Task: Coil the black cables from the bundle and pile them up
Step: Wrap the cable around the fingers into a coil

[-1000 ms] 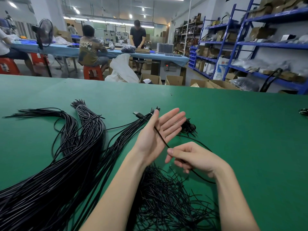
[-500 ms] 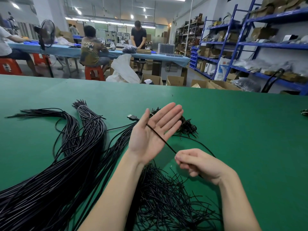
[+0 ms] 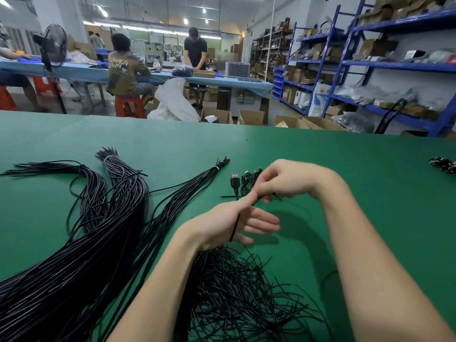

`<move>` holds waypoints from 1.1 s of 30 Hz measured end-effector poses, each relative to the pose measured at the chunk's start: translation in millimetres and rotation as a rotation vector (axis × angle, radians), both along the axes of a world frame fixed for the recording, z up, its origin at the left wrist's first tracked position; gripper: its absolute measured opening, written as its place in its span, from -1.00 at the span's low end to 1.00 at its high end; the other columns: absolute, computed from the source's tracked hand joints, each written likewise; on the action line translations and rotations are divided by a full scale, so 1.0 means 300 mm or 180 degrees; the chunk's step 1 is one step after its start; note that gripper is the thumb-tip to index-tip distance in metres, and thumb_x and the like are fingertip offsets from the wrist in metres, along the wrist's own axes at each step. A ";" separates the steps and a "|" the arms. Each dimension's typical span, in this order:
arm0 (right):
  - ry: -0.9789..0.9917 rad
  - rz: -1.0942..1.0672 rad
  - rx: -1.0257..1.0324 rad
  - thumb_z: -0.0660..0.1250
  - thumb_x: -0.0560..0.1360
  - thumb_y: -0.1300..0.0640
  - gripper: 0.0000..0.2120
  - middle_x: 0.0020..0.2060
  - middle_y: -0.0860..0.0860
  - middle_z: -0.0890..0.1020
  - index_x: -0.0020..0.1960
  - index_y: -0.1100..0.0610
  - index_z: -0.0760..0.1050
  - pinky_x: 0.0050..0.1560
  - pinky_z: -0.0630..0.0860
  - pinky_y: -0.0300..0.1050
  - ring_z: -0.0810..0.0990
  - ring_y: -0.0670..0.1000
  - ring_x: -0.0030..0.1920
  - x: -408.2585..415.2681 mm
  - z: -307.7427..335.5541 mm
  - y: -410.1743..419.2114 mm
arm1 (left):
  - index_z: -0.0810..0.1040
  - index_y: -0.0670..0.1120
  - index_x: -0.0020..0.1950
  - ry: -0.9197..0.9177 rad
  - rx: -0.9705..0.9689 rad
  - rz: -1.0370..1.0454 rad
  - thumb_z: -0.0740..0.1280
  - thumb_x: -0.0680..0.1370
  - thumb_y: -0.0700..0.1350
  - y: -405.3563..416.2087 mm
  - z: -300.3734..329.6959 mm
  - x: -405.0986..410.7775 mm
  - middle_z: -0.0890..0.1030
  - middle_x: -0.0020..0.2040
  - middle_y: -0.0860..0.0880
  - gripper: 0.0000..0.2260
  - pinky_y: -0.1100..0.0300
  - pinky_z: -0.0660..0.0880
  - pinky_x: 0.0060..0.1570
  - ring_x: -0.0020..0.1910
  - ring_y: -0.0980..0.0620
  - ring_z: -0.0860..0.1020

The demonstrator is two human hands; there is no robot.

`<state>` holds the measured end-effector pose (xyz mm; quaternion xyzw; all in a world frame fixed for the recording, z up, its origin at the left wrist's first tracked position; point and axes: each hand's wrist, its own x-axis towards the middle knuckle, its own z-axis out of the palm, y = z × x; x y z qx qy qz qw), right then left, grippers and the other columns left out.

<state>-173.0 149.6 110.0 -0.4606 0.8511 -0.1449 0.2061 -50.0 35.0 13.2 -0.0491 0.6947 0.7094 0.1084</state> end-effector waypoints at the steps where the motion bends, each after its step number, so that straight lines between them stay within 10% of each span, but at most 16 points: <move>1: 0.0150 0.0039 -0.0031 0.38 0.55 0.08 -0.90 -0.37 -0.15 0.67 -0.12 0.02 0.65 -0.38 0.34 -0.28 0.45 -0.21 -0.47 0.016 0.028 -0.021 | 0.55 -0.05 0.35 0.0050 -0.0028 0.0209 -0.13 0.66 0.29 0.005 -0.001 -0.006 0.64 0.27 0.03 -0.36 -0.12 0.29 0.46 0.33 0.10 0.54; 5: 0.0346 -0.0174 -0.0842 0.31 0.56 0.13 -0.91 -0.22 -0.11 0.68 -0.09 -0.03 0.52 -0.27 0.42 -0.20 0.56 -0.15 -0.28 0.105 0.001 -0.059 | 0.55 -0.03 0.32 0.0495 0.0591 0.1252 -0.07 0.68 0.23 -0.005 -0.005 -0.026 0.70 0.11 0.01 -0.46 -0.06 0.35 0.37 0.23 0.06 0.59; 12: -0.2243 -0.0465 -0.1664 0.37 0.62 0.03 -0.84 -0.18 0.05 0.72 -0.02 0.12 0.61 -0.41 0.38 -0.29 0.45 -0.10 -0.44 0.145 -0.301 0.049 | 0.39 -0.18 0.49 0.1340 0.1995 0.1334 -0.11 0.70 0.18 -0.066 0.021 0.000 0.56 0.37 -0.13 -0.41 -0.08 0.36 0.41 0.38 -0.09 0.51; 20: -0.1284 -0.0081 -0.0538 0.28 0.34 -0.58 -0.35 -0.53 -0.09 0.43 -0.35 0.01 0.62 -0.33 0.36 -0.23 0.32 -0.05 -0.49 0.041 -0.363 0.069 | 0.39 -0.26 0.46 0.1317 0.1951 0.0528 -0.10 0.70 0.18 -0.054 0.032 0.030 0.50 0.40 -0.27 -0.38 -0.22 0.46 0.32 0.37 -0.31 0.48; 23: -0.0474 0.0236 -0.0167 0.35 0.58 -0.12 -0.71 -0.34 -0.11 0.66 -0.27 -0.08 0.68 -0.07 0.55 -0.10 0.59 -0.14 -0.29 -0.014 -0.312 0.060 | 0.39 -0.30 0.47 0.0930 0.1555 -0.0051 -0.08 0.69 0.21 -0.040 0.025 0.036 0.48 0.39 -0.33 -0.33 -0.31 0.41 0.33 0.37 -0.39 0.45; 25: -0.0137 0.0415 0.0197 0.29 0.58 0.19 -0.53 -0.48 -0.22 0.59 -0.41 -0.18 0.62 -0.21 0.45 -0.18 0.49 -0.29 -0.42 -0.050 -0.229 0.047 | 0.40 -0.33 0.44 0.0554 0.1114 -0.0243 -0.09 0.68 0.23 -0.027 0.015 0.030 0.51 0.37 -0.33 -0.30 -0.25 0.45 0.32 0.37 -0.37 0.46; 33: 0.1080 -0.0086 -0.0241 0.35 0.50 -0.01 -0.83 -0.30 -0.08 0.69 -0.22 -0.06 0.67 -0.20 0.49 -0.17 0.62 -0.04 -0.22 0.039 -0.038 -0.004 | 0.54 -0.02 0.31 0.0193 0.0060 0.0769 -0.10 0.69 0.23 0.007 -0.012 -0.028 0.63 0.28 0.01 -0.46 0.10 0.55 0.17 0.25 0.04 0.59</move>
